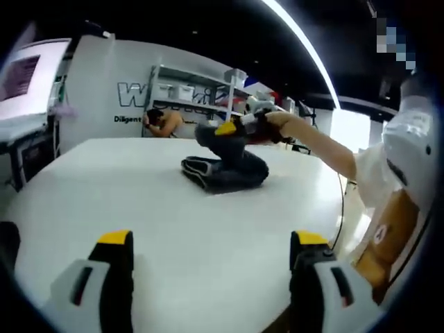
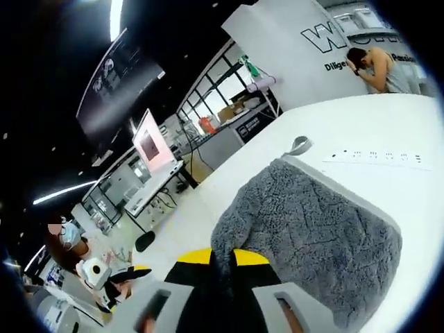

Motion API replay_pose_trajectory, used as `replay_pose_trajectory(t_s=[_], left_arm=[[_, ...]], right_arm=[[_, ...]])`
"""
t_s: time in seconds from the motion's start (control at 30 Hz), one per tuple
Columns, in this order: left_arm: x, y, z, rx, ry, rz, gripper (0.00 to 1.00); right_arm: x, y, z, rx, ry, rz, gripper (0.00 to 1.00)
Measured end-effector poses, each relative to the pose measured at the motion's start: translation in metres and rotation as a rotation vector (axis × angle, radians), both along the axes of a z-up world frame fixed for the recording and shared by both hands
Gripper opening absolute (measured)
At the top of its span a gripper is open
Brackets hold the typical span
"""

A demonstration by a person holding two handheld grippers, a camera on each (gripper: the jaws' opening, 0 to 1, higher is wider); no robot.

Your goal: Fold the towel on the table until its edges align and the towel forms a compact rectangular stack.

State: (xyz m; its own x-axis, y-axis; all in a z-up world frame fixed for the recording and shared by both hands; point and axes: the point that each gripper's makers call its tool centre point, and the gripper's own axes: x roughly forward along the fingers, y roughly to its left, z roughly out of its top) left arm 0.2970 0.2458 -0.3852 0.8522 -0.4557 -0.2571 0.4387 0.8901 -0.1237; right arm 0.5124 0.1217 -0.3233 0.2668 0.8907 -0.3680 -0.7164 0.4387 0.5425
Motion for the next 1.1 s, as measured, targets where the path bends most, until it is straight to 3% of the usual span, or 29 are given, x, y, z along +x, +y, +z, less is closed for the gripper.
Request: replay_pose_trajectory(t_s=[0.2,0.57,0.8,1.1], left_arm=[[-0.002,0.003,0.000,-0.007,0.000,0.012,0.99],[-0.004,0.006,-0.003,-0.013,0.006,0.018,0.98],[-0.005,0.007,-0.005,-0.018,0.010,0.021,0.98],[-0.003,0.008,-0.005,-0.021,0.011,0.023,0.98]], right_arm=[[-0.003,0.009,-0.020,-0.053,0.019,0.005,0.09],[0.009,0.016,-0.040,-0.147,0.009,0.018,0.09],[0.014,0.020,-0.046,-0.183,0.007,0.033,0.09],[0.006,0.024,-0.052,-0.229,-0.012,0.062,0.09]])
